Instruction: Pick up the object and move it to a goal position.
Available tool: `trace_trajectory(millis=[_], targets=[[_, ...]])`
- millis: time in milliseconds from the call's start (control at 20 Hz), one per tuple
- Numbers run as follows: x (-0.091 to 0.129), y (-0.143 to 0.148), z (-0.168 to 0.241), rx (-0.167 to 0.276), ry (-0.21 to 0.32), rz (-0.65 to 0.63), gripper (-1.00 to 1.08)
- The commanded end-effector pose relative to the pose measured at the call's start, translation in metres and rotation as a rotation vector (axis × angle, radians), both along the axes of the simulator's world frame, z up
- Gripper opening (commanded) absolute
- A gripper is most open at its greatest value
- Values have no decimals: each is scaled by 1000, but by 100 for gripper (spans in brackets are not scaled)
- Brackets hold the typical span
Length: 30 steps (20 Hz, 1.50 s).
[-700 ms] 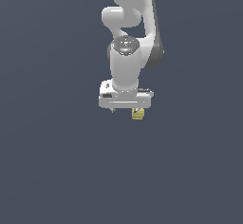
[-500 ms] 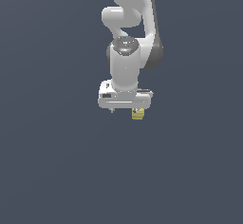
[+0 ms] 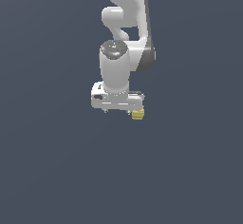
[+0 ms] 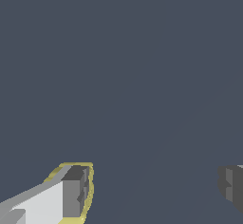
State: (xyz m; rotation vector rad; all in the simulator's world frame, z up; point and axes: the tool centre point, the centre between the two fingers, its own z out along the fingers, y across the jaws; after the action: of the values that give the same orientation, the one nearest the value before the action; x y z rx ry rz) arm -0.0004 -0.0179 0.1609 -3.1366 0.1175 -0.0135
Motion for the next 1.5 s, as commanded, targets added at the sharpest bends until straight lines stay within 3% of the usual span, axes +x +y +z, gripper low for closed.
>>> trace_trajectory(millis=[0, 450, 1000, 1450], targets=[[0, 0, 0, 0, 0, 1, 100], [-12, 23, -14, -1, 1, 6, 100], [-63, 88, -57, -2, 7, 22, 100], [-85, 109, -71, -3, 9, 28, 100]])
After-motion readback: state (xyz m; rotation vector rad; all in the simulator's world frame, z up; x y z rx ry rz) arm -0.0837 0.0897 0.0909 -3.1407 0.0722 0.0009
